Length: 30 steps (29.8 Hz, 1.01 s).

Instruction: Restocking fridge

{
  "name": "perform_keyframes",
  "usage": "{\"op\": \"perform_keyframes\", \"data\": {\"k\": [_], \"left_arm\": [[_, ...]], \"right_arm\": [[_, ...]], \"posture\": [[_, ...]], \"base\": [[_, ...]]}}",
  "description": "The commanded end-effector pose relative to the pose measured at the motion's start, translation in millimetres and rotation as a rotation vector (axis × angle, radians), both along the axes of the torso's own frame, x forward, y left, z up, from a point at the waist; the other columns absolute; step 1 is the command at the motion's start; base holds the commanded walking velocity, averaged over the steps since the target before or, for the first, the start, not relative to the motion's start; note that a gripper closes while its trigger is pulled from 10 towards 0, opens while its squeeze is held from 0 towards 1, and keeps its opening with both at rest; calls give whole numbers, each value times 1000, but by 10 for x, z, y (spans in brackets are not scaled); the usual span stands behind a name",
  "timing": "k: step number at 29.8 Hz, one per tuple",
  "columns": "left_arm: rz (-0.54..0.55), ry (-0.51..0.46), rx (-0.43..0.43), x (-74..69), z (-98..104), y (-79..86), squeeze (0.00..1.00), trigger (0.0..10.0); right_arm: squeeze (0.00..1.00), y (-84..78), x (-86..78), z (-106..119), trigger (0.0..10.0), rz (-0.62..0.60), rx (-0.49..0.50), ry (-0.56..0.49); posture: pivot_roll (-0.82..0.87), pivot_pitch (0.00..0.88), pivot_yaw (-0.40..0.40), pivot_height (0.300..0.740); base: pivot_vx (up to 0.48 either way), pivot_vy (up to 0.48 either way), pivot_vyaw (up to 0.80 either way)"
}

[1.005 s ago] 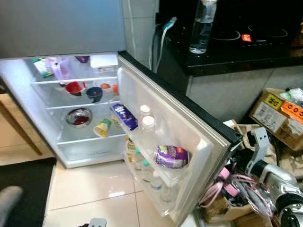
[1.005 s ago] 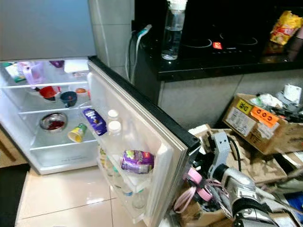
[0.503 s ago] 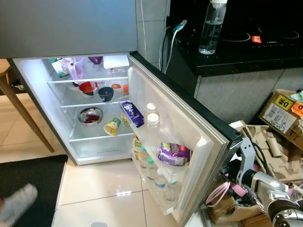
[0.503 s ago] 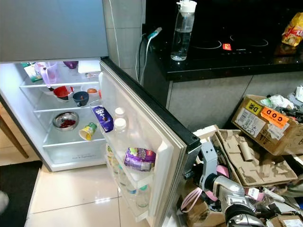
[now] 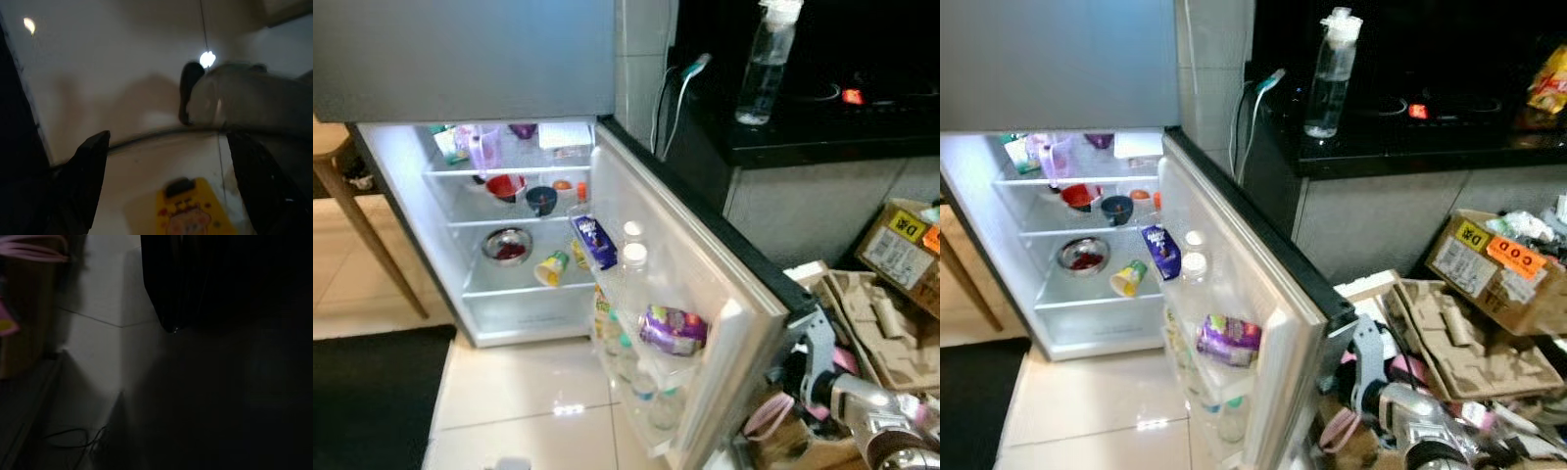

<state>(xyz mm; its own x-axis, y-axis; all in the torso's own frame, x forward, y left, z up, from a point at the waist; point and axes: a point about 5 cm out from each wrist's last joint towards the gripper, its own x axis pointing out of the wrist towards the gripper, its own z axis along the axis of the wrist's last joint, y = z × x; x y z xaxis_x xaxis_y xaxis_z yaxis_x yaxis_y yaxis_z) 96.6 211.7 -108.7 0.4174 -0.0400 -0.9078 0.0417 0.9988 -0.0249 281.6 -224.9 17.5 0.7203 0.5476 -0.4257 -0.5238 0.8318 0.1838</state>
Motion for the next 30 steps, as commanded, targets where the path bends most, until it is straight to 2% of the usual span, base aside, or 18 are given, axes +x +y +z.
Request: {"op": "perform_keyframes", "data": {"k": [1, 5, 18, 25, 28, 30], "left_arm": [[-13, 12, -4, -11, -12, -39, 0, 10000], [-14, 14, -4, -17, -14, -41, 0, 10000], [-18, 23, 2, -38, -18, -29, 0, 10000], [-20, 26, 5, -49, -19, -21, 0, 10000], [-21, 28, 6, -52, -19, -19, 0, 10000], [-23, 28, 6, -53, -19, -20, 0, 10000]], "right_arm": [[0, 32, 91, 83, 10000, -2, 3, -35], [0, 45, 90, 104, 10000, 33, 9, -52], [0, 178, 34, 50, 10000, 143, 35, -21], [0, 159, 61, 55, 10000, 113, 8, -16], [0, 175, 55, 67, 10000, 150, 10, -25], [0, 196, 51, 80, 10000, 180, 23, -33]], "posture": [[-67, 0, -26, 740], [-67, 0, -26, 740], [-67, 0, -24, 740], [-64, 0, -27, 740], [-65, 0, -27, 740], [-65, 0, -27, 740]], "base": [[0, 0, 0], [0, 0, 138], [0, 0, 800], [0, 0, 0], [0, 0, 0], [0, 0, 800]]}}
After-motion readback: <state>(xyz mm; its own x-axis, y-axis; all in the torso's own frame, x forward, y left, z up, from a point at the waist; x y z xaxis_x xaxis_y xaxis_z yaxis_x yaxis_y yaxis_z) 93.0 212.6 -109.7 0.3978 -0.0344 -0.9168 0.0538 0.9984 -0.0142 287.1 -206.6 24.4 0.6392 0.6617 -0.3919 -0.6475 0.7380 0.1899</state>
